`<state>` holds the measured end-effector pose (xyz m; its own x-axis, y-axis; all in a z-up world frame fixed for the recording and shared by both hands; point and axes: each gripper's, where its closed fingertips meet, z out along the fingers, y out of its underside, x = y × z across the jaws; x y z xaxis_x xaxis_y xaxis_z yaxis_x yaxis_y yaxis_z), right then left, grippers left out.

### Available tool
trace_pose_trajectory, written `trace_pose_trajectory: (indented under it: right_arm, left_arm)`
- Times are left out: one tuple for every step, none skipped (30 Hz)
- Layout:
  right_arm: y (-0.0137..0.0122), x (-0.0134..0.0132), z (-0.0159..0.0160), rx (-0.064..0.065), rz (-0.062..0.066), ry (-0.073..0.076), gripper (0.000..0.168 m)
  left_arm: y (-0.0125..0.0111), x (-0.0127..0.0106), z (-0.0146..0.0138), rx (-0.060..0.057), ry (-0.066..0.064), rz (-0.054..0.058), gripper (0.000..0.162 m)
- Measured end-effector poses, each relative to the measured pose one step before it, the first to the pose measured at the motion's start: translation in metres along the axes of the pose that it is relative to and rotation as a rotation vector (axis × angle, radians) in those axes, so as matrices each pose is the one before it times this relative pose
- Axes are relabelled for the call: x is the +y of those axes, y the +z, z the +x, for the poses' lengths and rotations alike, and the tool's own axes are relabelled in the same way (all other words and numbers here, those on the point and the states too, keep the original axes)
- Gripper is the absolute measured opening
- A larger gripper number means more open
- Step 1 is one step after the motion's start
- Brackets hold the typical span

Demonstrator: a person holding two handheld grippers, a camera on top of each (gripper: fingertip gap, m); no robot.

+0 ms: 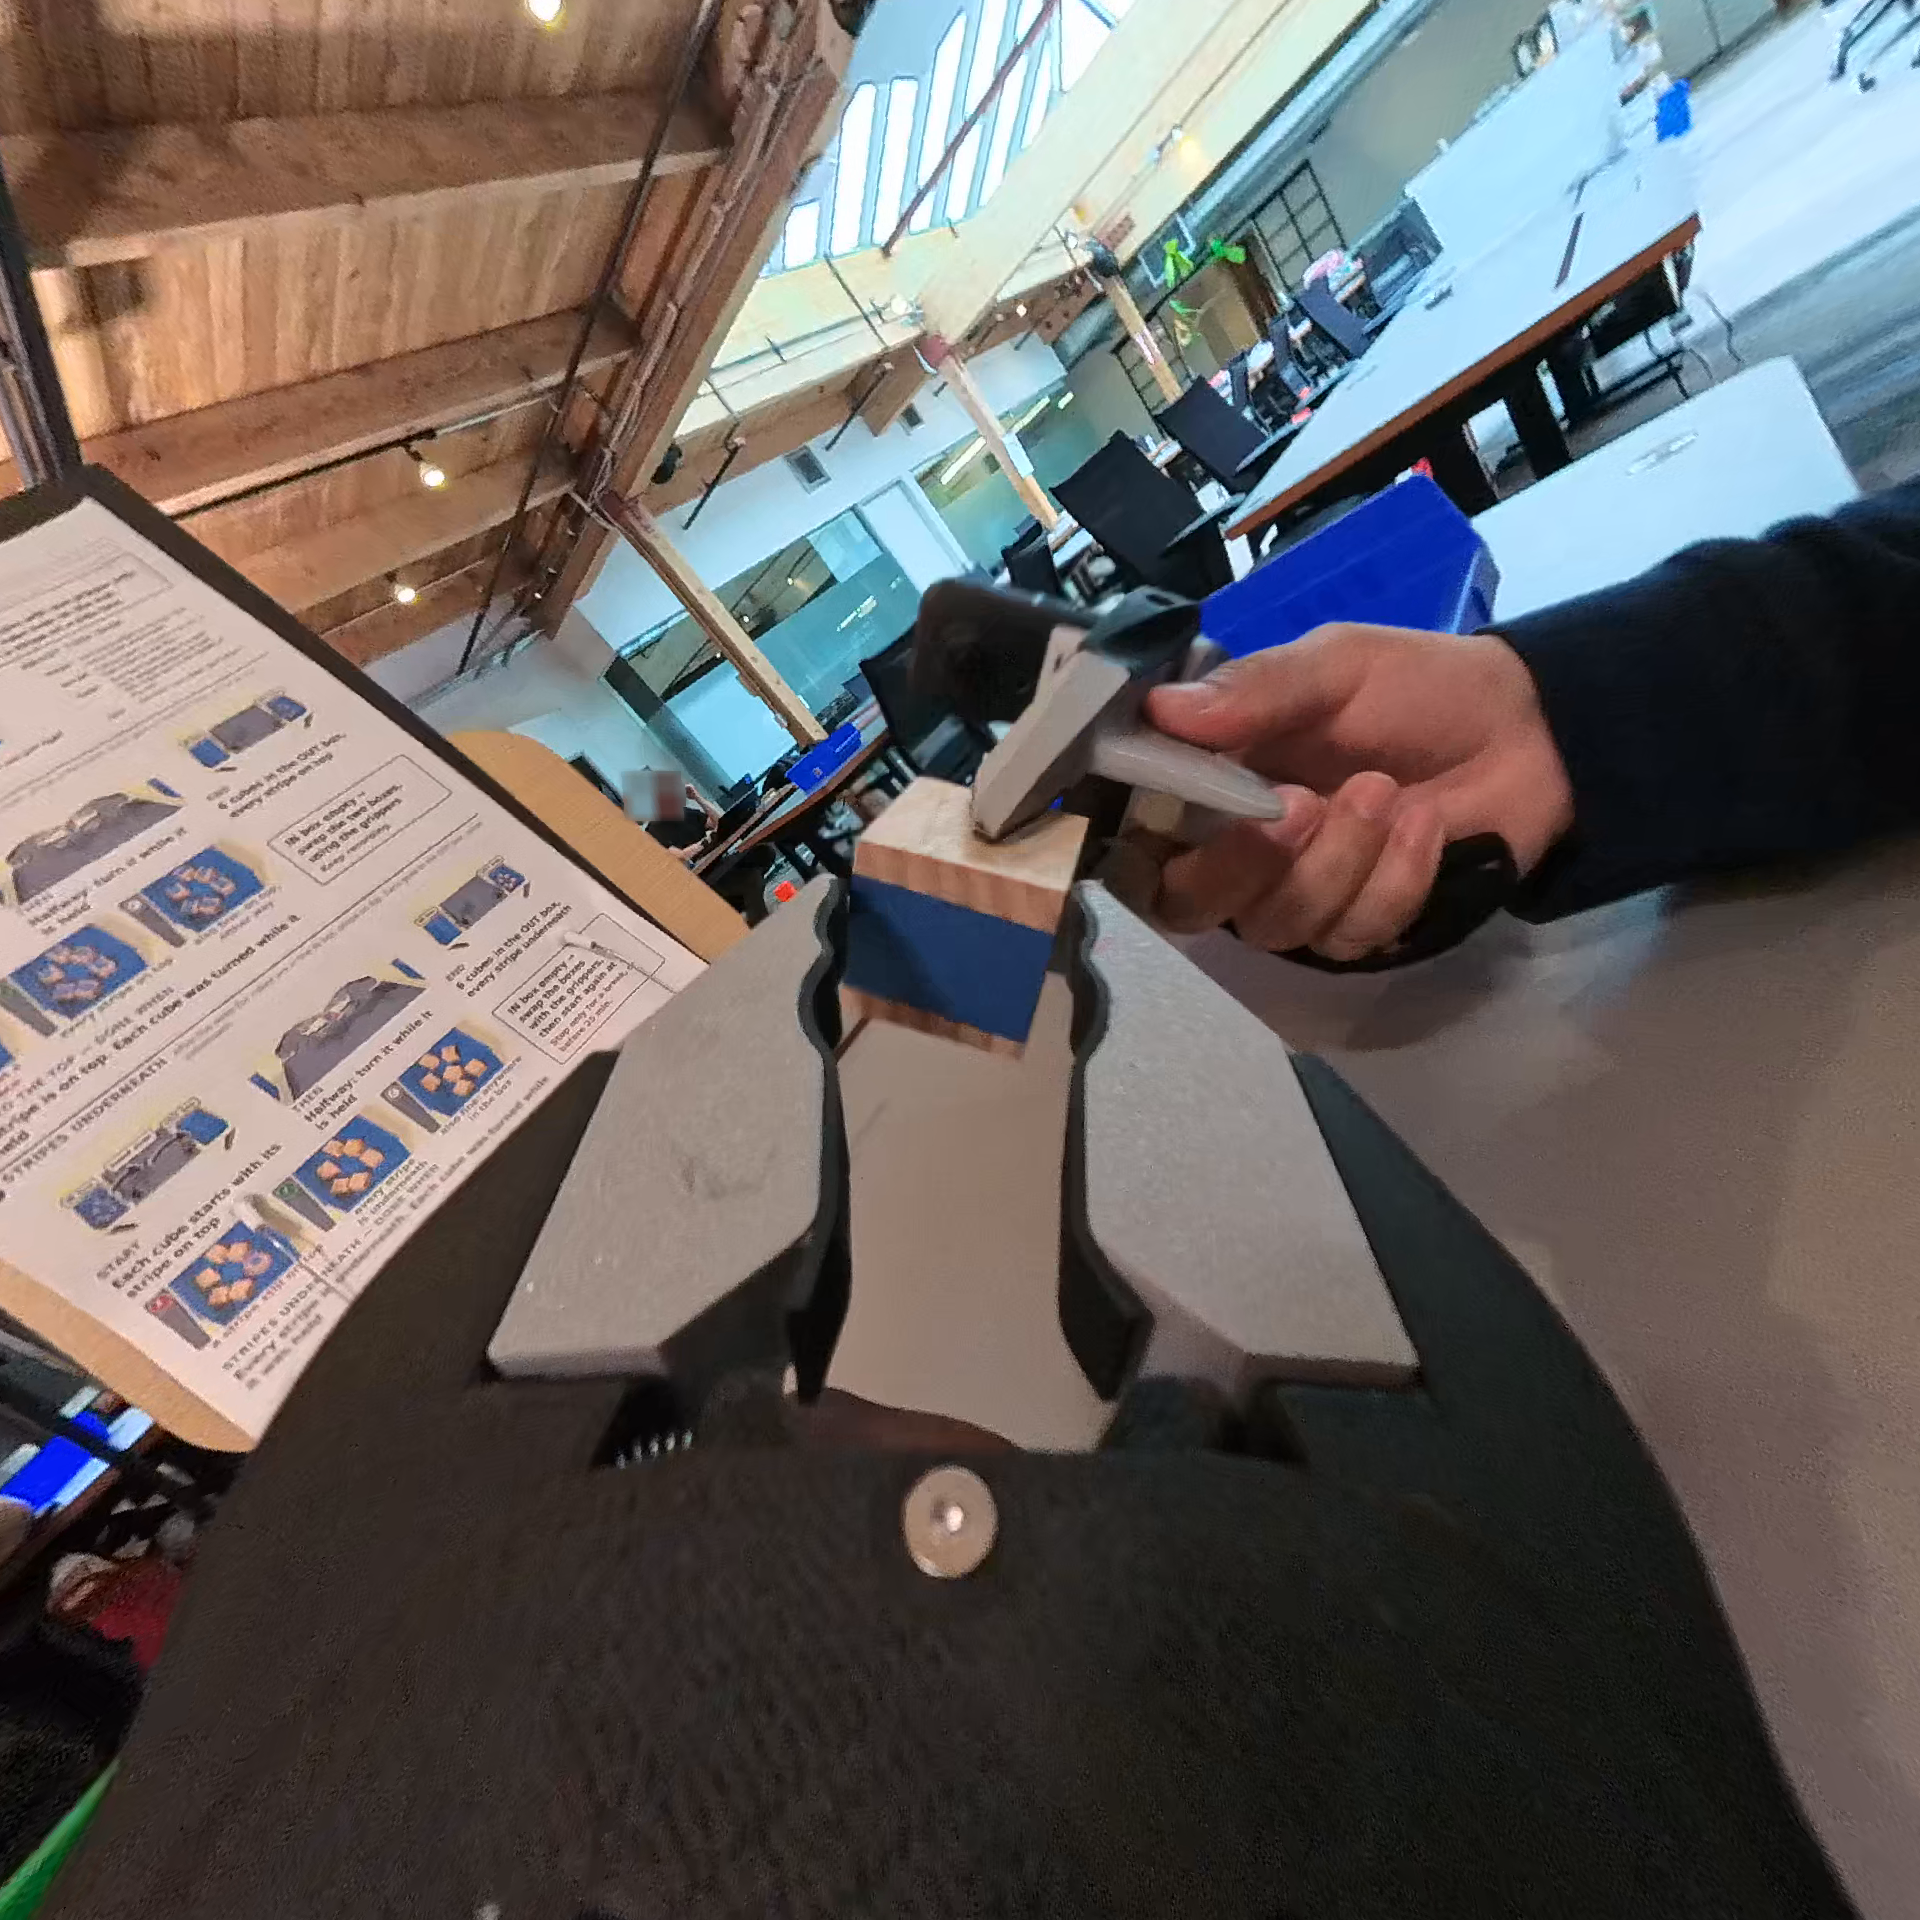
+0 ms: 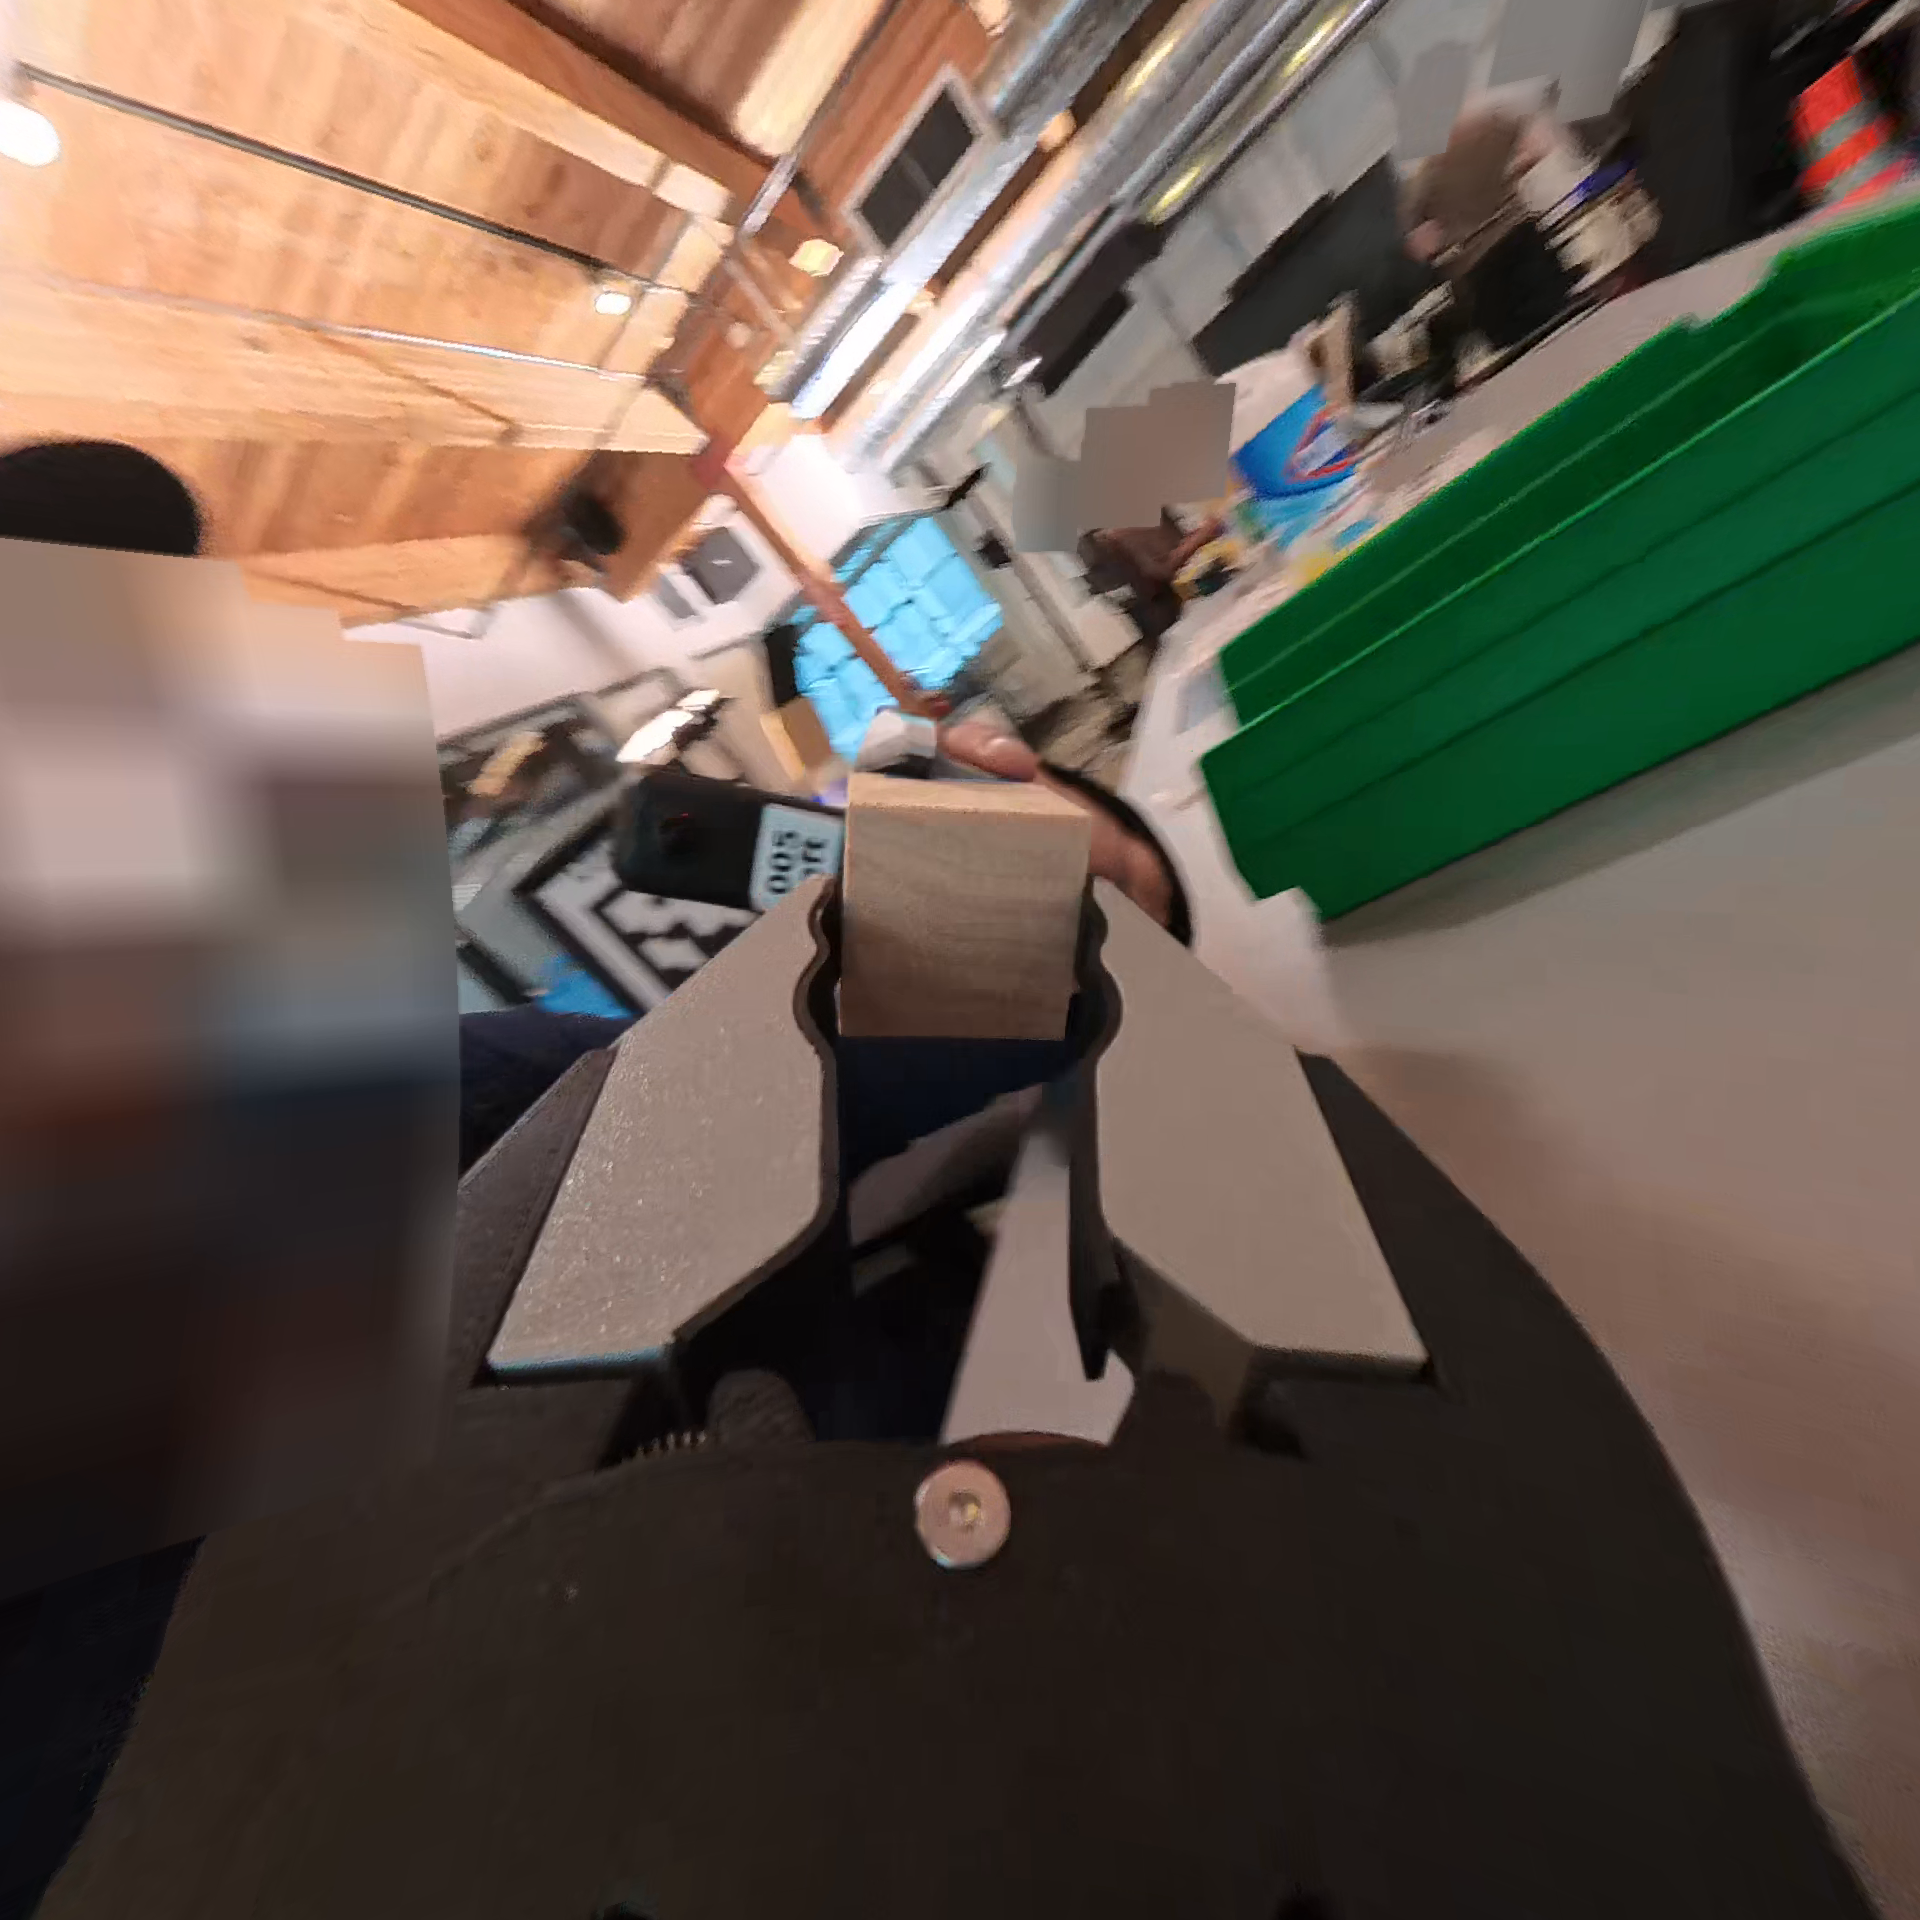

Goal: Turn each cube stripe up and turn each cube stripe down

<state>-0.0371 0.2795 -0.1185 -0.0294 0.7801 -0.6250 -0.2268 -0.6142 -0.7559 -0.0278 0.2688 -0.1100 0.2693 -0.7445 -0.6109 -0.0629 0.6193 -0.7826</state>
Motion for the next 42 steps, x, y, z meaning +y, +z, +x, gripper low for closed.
trace_pose_trajectory:
  right_arm:
    - [-0.00567, -0.00477, 0.00096, 0.0669, 0.0162, -0.0656, 0.042]
    - [-0.00753, -0.00470, -0.00021, 0.0687, 0.0174, -0.0636, 0.042]
    - [-0.00965, -0.00555, -0.00087, 0.0752, 0.0226, -0.0612, 0.042]
    - [-0.01150, -0.00534, -0.00143, 0.0733, 0.0144, -0.0602, 0.042]
    - [-0.01341, -0.00521, 0.00108, 0.0840, 0.0004, -0.0564, 0.042]
    - [-0.01594, -0.00611, 0.00675, 0.1069, -0.0081, -0.0498, 0.042]
    - [-0.01834, -0.00775, 0.01093, 0.1114, -0.0101, -0.0459, 0.042]
    - [-0.01965, -0.00797, 0.01409, 0.1020, -0.0145, -0.0326, 0.042]
    - [-0.02006, -0.00725, 0.01841, 0.0955, -0.0206, -0.0076, 0.042]
    - [-0.01960, -0.00732, 0.02219, 0.0901, -0.0138, 0.0039, 0.042]
    - [-0.01783, -0.00687, 0.02762, 0.1007, -0.0111, -0.0016, 0.042]
    - [-0.01427, -0.00264, 0.03435, 0.1210, -0.0349, -0.0099, 0.042]
    - [-0.00903, 0.00239, 0.03780, 0.1267, -0.0579, -0.0123, 0.043]
    - [-0.00402, 0.00382, 0.03915, 0.1316, -0.0499, -0.0134, 0.043]
    - [0.00132, 0.00709, 0.03596, 0.1172, -0.0582, -0.0116, 0.042]
    - [0.00593, 0.01113, 0.02808, 0.0799, -0.0782, -0.0010, 0.043]
    - [0.00841, 0.01057, 0.02137, 0.0589, -0.0676, 0.0064, 0.043]
    - [0.00988, 0.00945, 0.01399, 0.0370, -0.0558, 0.0042, 0.043]
    - [0.01089, 0.01155, 0.00797, 0.0187, -0.0701, 0.0024, 0.043]
    - [0.01108, 0.01095, 0.00535, 0.0184, -0.0674, -0.0055, 0.043]
    - [0.01021, 0.00871, 0.00465, 0.0267, -0.0539, -0.0166, 0.043]
    - [0.00855, 0.00656, 0.00505, 0.0367, -0.0459, -0.0198, 0.043]
    - [0.00693, 0.00420, 0.00329, 0.0300, -0.0326, -0.0164, 0.043]
    - [0.00554, 0.00181, -0.00046, 0.0069, -0.0179, -0.0056, 0.043]
    - [0.00481, 0.00052, -0.00324, -0.0109, -0.0109, -0.0006, 0.043]
    - [0.00444, -0.00004, -0.00265, -0.0062, -0.0092, -0.0032, 0.043]
    - [0.00464, 0.00008, -0.00142, 0.0031, -0.0104, -0.0069, 0.043]
    - [0.00546, 0.00112, -0.00162, 0.0017, -0.0170, -0.0070, 0.043]
    - [0.00649, 0.00280, -0.00155, -0.0012, -0.0261, -0.0048, 0.044]
    - [0.00699, 0.00400, -0.00038, 0.0019, -0.0347, -0.0002, 0.044]
    - [0.00644, 0.00323, 0.00082, 0.0060, -0.0285, 0.0014, 0.044]
    - [0.00389, 0.00107, 0.00123, 0.0043, -0.0121, 0.0048, 0.046]
    - [0.00101, 0.00054, -0.00081, -0.0128, -0.0094, 0.0118, 0.046]
    - [-0.00191, -0.00079, -0.00143, -0.0179, -0.0006, 0.0165, 0.048]
    - [-0.00523, -0.00359, -0.00163, -0.0150, 0.0215, 0.0122, 0.050]
    - [-0.00811, -0.00514, -0.00079, -0.0049, 0.0318, 0.0045, 0.050]
    - [-0.01029, -0.00549, -0.00019, 0.0045, 0.0311, -0.0006, 0.051]
    - [-0.01212, -0.00642, -0.00178, 0.0019, 0.0345, -0.0039, 0.053]
    - [-0.01403, -0.00809, -0.00476, -0.0062, 0.0430, -0.0045, 0.055]
    - [-0.01583, -0.01092, -0.00862, -0.0154, 0.0598, -0.0044, 0.056]
    - [-0.01672, -0.01351, -0.01483, -0.0330, 0.0708, -0.0075, 0.056]
    - [-0.01599, -0.01505, -0.02151, -0.0508, 0.0758, -0.0113, 0.055]
  left_arm:
    - [-0.00122, -0.00142, -0.00235, -0.0059, -0.0196, 0.0179, 0.040]
    - [-0.00163, -0.00162, -0.00286, -0.0035, -0.0240, 0.0194, 0.040]
    - [-0.00174, -0.00097, -0.00351, -0.0043, -0.0275, 0.0174, 0.040]
    - [-0.00104, 0.00120, -0.00347, -0.0027, -0.0283, 0.0103, 0.038]
    - [-0.00018, 0.00427, -0.00382, -0.0046, -0.0269, -0.0001, 0.037]
    - [0.00095, 0.00785, -0.00418, -0.0111, -0.0261, -0.0114, 0.036]
    - [0.00224, 0.01225, -0.00508, -0.0223, -0.0275, -0.0256, 0.035]
    - [0.00359, 0.01689, -0.00596, -0.0325, -0.0312, -0.0461, 0.037]
    - [0.00515, 0.02097, -0.00674, -0.0403, -0.0336, -0.0767, 0.038]
    - [0.00665, 0.02269, -0.00677, -0.0402, -0.0269, -0.1134, 0.041]
    - [0.00678, 0.02028, -0.00435, -0.0243, -0.0071, -0.1218, 0.048]
    - [0.00564, 0.01574, -0.00171, -0.0108, 0.0054, -0.0920, 0.050]
    - [0.00406, 0.01153, 0.00049, -0.0033, 0.0036, -0.0566, 0.050]
    - [0.00287, 0.00804, 0.00345, 0.0106, 0.0024, -0.0373, 0.050]
    - [0.00157, 0.00405, 0.00449, 0.0156, 0.0150, -0.0247, 0.050]
    - [0.00014, 0.00059, 0.00202, -0.0024, 0.0212, -0.0051, 0.051]
    - [-0.00091, -0.00122, -0.00071, -0.0171, 0.0180, 0.0085, 0.050]
    - [-0.00140, -0.00228, -0.00091, -0.0137, 0.0146, 0.0131, 0.050]
    - [-0.00160, -0.00223, -0.00035, -0.0042, 0.0094, 0.0116, 0.049]
    - [-0.00123, -0.00131, -0.00055, -0.0005, 0.0004, 0.0063, 0.049]
    - [-0.00063, -0.00010, -0.00173, -0.0027, -0.0056, -0.0008, 0.049]
    - [-0.00045, 0.00055, -0.00309, -0.0076, -0.0073, -0.0035, 0.049]
    - [-0.00019, 0.00092, -0.00367, -0.0091, -0.0071, -0.0030, 0.049]
    - [0.00014, 0.00139, -0.00354, -0.0081, -0.0072, -0.0039, 0.049]
    - [0.00037, 0.00172, -0.00339, -0.0083, -0.0079, -0.0050, 0.049]
    - [0.00078, 0.00202, -0.00265, -0.0066, -0.0075, -0.0060, 0.048]
    - [0.00098, 0.00215, -0.00152, -0.0028, -0.0058, -0.0067, 0.048]
    - [0.00103, 0.00185, -0.00059, -0.0008, -0.0026, -0.0069, 0.048]
    - [0.00104, 0.00154, -0.00003, -0.0004, 0.0016, -0.0057, 0.048]
    - [0.00081, 0.00109, 0.00047, 0.0001, 0.0057, -0.0041, 0.048]
    - [0.00067, 0.00076, 0.00057, -0.0008, 0.0087, -0.0028, 0.048]
    - [0.00038, 0.00057, 0.00013, -0.0035, 0.0109, -0.0019, 0.048]
    - [0.00000, 0.00010, -0.00032, -0.0049, 0.0098, 0.0005, 0.048]
    - [-0.00005, 0.00024, -0.00029, -0.0023, 0.0053, 0.0003, 0.048]
    - [-0.00017, 0.00024, -0.00037, 0.0002, -0.0009, -0.0005, 0.048]
    - [-0.00033, -0.00001, -0.00033, 0.0014, -0.0042, 0.0006, 0.048]
    - [-0.00012, -0.00039, -0.00047, 0.0003, -0.0035, 0.0020, 0.048]
    - [0.00004, -0.00041, -0.00051, -0.0016, -0.0014, 0.0020, 0.048]
    - [0.00015, -0.00025, 0.00014, 0.0001, 0.0007, 0.0010, 0.048]
    - [0.00035, -0.00021, 0.00100, 0.0027, 0.0022, -0.0005, 0.048]
    - [0.00062, 0.00011, 0.00126, 0.0031, 0.0039, -0.0014, 0.048]
    - [0.00068, 0.00025, 0.00127, 0.0017, 0.0080, -0.0030, 0.048]
